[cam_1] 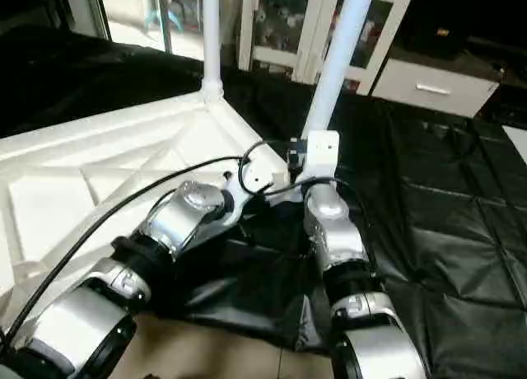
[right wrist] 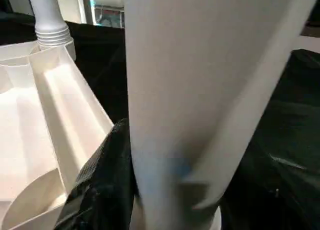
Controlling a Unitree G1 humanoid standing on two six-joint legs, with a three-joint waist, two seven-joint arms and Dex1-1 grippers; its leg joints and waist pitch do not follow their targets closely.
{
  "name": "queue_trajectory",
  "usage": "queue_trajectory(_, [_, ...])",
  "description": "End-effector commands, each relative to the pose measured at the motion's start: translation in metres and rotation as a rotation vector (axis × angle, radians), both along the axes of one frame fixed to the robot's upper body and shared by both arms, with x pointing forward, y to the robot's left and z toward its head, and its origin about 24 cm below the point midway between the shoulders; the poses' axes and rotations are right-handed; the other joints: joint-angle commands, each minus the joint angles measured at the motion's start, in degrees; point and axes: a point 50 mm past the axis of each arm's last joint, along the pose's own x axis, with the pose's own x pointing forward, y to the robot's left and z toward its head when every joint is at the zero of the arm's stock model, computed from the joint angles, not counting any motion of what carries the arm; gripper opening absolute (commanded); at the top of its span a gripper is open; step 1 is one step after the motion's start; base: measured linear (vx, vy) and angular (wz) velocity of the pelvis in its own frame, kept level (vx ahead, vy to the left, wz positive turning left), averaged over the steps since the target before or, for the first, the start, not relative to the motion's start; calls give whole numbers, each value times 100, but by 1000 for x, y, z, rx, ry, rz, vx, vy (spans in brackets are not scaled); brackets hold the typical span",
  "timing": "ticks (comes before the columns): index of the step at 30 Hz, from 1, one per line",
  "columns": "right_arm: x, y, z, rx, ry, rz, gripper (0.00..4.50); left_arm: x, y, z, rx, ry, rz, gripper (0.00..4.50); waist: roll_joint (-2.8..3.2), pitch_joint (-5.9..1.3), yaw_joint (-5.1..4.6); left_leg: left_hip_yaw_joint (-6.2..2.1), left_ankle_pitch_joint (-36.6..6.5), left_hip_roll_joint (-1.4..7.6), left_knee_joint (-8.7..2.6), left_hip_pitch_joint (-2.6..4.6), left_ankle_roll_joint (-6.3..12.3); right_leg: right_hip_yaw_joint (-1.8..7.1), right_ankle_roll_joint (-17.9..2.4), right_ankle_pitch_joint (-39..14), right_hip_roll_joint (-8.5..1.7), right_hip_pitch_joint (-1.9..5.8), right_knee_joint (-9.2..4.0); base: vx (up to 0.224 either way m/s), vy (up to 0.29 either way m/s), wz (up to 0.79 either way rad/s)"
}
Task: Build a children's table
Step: Insert table leg to table base
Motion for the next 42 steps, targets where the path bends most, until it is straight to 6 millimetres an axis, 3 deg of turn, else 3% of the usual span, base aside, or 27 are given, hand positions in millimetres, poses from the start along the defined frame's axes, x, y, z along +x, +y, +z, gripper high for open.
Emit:
queue_trajectory(1, [-18, -15, -45, -23, 184, -23, 187, 10, -9, 30, -79, -121, -19, 0, 17, -286, 0, -104, -841, 299, -422, 114, 304, 186, -1285, -580, -301, 256, -314, 0, 0, 0])
queue_trajectory(4, [-17, -13, -41, -16, 153, 0, 257, 10, -10, 29, -82, -116, -22, 0, 5, -302, 4, -104, -635, 286, -408, 101, 295, 186, -1275, -243, -293, 271, -272, 0, 0, 0])
queue_trajectory(7, [-16, -13, -38, -17, 139, 19, 264, 10, -10, 29, -80, -113, -27, 0, -6, -325, 22, -93, -310, 273, -370, 78, 444, 192, -1387, 205, -301, 304, -225, 0, 0, 0])
queue_trajectory(9, [-15, -13, -34, -14, 122, 30, 292, 10, -10, 29, -80, -112, -28, 0, 9, -308, 19, -82, -314, 268, -373, 85, 522, 188, -1447, 174, -290, 291, -237, 0, 0, 0])
queue_trajectory(13, [-15, -15, -27, 4, 90, 51, 314, 11, -9, 29, -80, -111, -30, 0, 18, -304, 23, -89, -465, 282, -376, 86, 508, 191, -1472, -36, -303, 294, -255, 0, 0, 0])
queue_trajectory(14, [-15, -15, -26, 2, 86, 54, 337, 11, -9, 29, -79, -111, -30, 0, 18, -307, 23, -90, -431, 283, -373, 91, 507, 189, -1469, -10, -297, 293, -246, 0, 0, 0])
queue_trajectory(17, [-15, -17, -23, -1, 67, 71, 347, 12, -8, 29, -78, -112, -29, 0, 17, -314, 25, -90, -312, 277, -363, 84, 556, 189, -1500, 132, -298, 304, -231, 0, 0, 0])
queue_trajectory(18, [-16, -17, -22, 1, 63, 78, 372, 12, -8, 29, -78, -113, -29, 0, 15, -321, 28, -89, -240, 280, -353, 83, 586, 189, -1539, 224, -301, 307, -217, 0, 0, 0])
queue_trajectory(20, [-19, -17, -17, 7, 38, 118, 380, 13, -8, 29, -78, -113, -31, 0, 8, -322, 48, -84, -67, 278, -333, 77, 704, 190, -1584, 430, -300, 315, -198, 0, 0, 0])
queue_trajectory(24, [-25, -18, -9, 15, -3, 164, 417, 12, -7, 28, -75, -110, -39, 0, -6, -311, 51, -85, -62, 290, -326, 75, 806, 190, -1609, 331, -315, 314, -207, 0, 0, 0])
queue_trajectory(28, [-37, -23, 1, 45, -77, 243, 434, 12, -4, 26, -74, -105, -41, 0, 5, -304, 43, -98, -142, 303, -337, 74, 817, 187, -1597, 197, -313, 306, -219, 0, 0, 0])
queue_trajectory(30, [-47, -31, 3, 79, -103, 293, 443, 12, -3, 25, -74, -99, -49, 0, 6, -300, 78, -100, -261, 316, -336, 82, 824, 192, -1566, 139, -322, 313, -232, 0, 0, 0])
queue_trajectory(36, [-63, -60, 0, 38, -62, 334, 443, 9, 2, 21, -59, -77, -94, 0, -7, -290, 63, -103, -389, 298, -334, 53, 759, 189, -1545, -202, -319, 307, -268, 0, 0, 0])
queue_trajectory(42, [-76, -80, 10, 44, -19, 555, 443, -8, 10, 15, -79, -23, -245, 0, -9, -290, 81, -101, -306, 329, -311, 57, 892, 186, -1667, 15, -317, 311, -233, 0, 0, 0])
